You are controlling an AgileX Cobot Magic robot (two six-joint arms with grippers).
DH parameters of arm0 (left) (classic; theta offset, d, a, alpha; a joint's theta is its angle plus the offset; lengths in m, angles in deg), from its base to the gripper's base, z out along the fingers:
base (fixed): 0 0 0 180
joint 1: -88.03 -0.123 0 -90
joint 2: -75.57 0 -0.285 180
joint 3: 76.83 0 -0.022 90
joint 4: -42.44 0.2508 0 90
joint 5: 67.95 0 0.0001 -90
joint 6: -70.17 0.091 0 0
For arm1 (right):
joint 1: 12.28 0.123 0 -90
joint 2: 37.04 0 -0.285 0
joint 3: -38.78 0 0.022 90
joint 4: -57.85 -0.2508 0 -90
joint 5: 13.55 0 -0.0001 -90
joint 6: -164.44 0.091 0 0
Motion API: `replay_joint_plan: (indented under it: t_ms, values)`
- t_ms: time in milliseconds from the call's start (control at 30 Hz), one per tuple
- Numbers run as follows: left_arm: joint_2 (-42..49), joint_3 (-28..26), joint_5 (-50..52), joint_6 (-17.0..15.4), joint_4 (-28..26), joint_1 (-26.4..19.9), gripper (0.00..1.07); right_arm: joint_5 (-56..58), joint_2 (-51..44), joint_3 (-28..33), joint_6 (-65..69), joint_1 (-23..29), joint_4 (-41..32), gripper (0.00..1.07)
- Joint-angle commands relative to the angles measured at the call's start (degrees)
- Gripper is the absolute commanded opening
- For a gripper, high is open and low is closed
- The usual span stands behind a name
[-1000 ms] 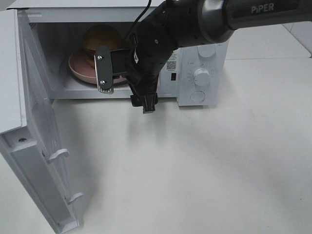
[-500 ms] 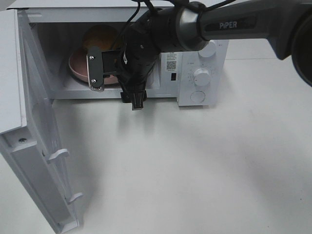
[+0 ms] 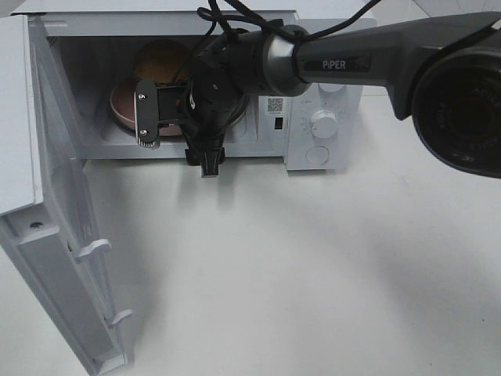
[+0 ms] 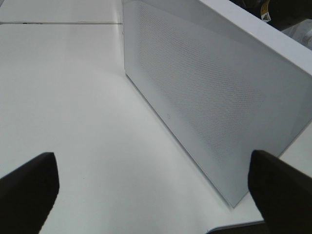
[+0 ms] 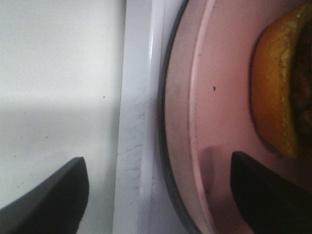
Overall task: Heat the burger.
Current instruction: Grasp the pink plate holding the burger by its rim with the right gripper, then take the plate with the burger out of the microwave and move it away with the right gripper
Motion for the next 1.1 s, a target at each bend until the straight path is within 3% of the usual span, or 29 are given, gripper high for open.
replay_joint_plan:
  t_ms: [33, 267, 433, 467, 500, 533, 600, 633, 667, 700, 767, 1100]
  values:
    - [1.0, 0.2, 0.1, -0.3, -0.5, -0.2, 0.98, -0.2, 0.4, -1.1, 0.5, -0.4, 0.2, 0.76]
    - [1.0, 0.2, 0.1, -0.3, -0.5, -0.2, 0.98, -1.2, 1.1, -1.1, 0.5, -0.4, 0.2, 0.76]
    - [1.0, 0.2, 0.1, -0.3, -0.5, -0.2, 0.98, -1.5, 1.5, -1.1, 2.2, -0.4, 0.1, 0.65]
    - [1.0, 0.2, 0.1, -0.3, -0.5, -0.2, 0.98, -1.5, 1.5, -1.1, 2.8, -0.4, 0.1, 0.60]
    - [1.0, 0.2, 0.1, -0.3, -0.5, -0.2, 0.98, -1.7, 1.5, -1.1, 3.6, -0.4, 0.2, 0.46]
    - [1.0, 0.2, 0.1, -0.3, -0.5, -0.2, 0.98, -1.7, 1.5, -1.1, 3.6, -0.4, 0.2, 0.46]
    - [1.0, 0.2, 0.1, -0.3, -0.5, -0.2, 0.98, -1.5, 1.5, -1.1, 4.2, -0.2, 0.2, 0.24]
    - [1.0, 0.2, 0.1, -0.3, -0.5, -0.2, 0.98, -1.5, 1.5, -1.1, 4.2, -0.2, 0.2, 0.24]
    - [1.0, 0.2, 0.1, -0.3, -0.5, -0.2, 0.98, -1.2, 1.5, -1.1, 5.4, -0.2, 0.2, 0.11]
    - [1.0, 0.2, 0.1, -0.3, -0.5, -0.2, 0.98, -1.2, 1.5, -1.1, 5.4, -0.2, 0.2, 0.11]
    - [1.0, 0.2, 0.1, -0.3, -0.5, -0.2, 0.98, -0.2, 1.5, -1.1, 6.8, -0.2, 0.2, 0.00]
    - [1.0, 0.2, 0.1, -0.3, -0.5, -0.2, 0.98, 2.2, 0.7, -0.9, 6.5, 0.2, 0.1, 0.00]
